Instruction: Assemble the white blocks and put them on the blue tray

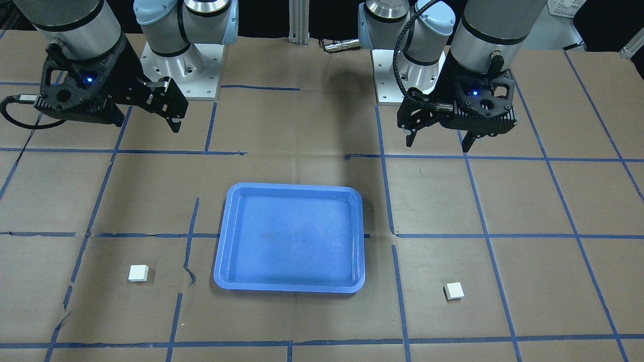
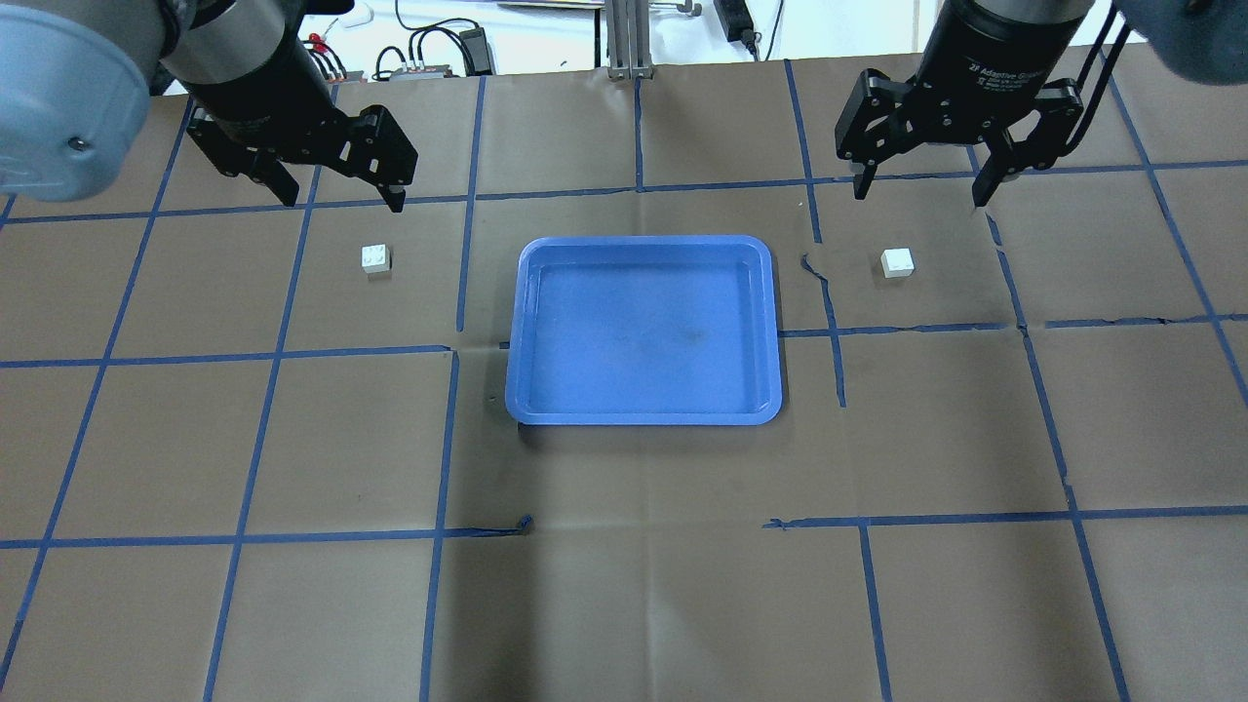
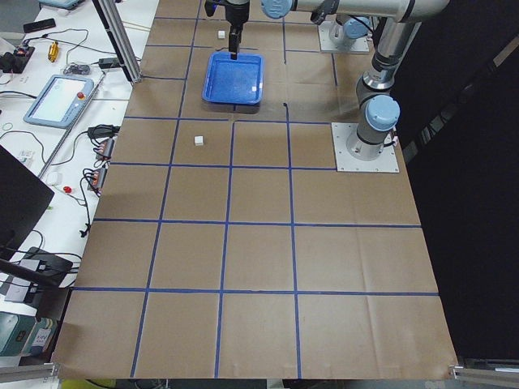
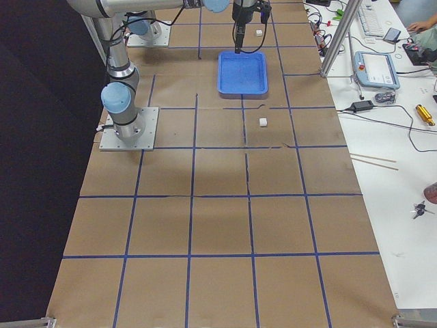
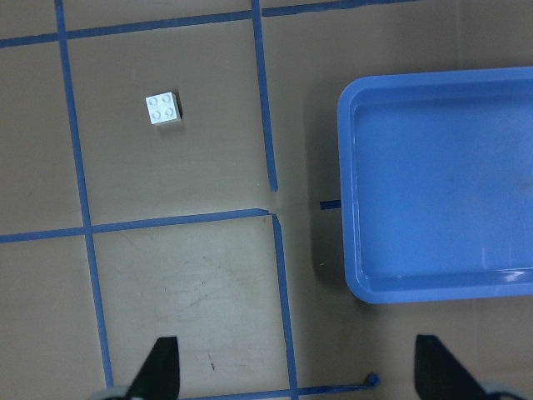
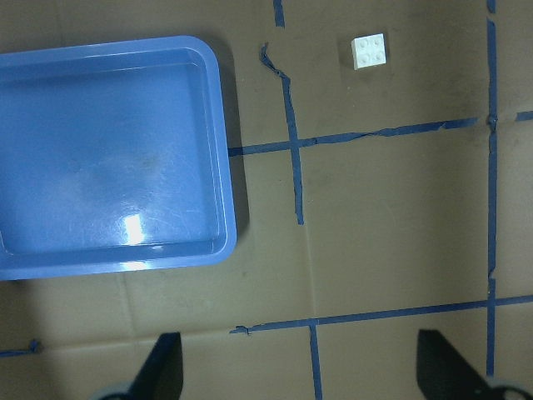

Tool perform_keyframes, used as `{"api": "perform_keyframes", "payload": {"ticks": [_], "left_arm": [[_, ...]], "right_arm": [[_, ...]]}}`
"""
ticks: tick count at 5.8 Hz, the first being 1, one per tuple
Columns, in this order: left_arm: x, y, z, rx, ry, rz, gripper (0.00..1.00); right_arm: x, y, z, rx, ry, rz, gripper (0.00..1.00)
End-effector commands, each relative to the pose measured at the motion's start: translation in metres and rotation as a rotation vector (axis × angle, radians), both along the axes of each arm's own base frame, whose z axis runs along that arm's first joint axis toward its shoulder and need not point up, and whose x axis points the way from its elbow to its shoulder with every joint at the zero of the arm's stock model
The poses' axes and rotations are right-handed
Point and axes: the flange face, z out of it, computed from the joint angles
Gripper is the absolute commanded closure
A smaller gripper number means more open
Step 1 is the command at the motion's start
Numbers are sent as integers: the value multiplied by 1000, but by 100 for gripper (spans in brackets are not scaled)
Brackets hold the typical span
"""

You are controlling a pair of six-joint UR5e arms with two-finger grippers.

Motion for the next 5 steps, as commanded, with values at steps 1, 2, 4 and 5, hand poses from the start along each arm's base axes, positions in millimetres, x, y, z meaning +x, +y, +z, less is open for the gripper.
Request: {"api": "perform_keyframes", "payload": {"ticks": [1,2,4,5], "left_arm": [[32,-18,-32,27,-9,-131,1],[40,-35,-51,27,-4,-218,1],[80,-91,-122,24,20,-453,2],[113,-103,-146,49,20,-630,2]], "right_arm": [[-3,-1,3,-1,-3,1,0],[-4,-6,-1,9,-7,24,0],[-10,-10,-5,-11,-33,432,0],[-21,-13,-9,-13,-51,653,0]]}}
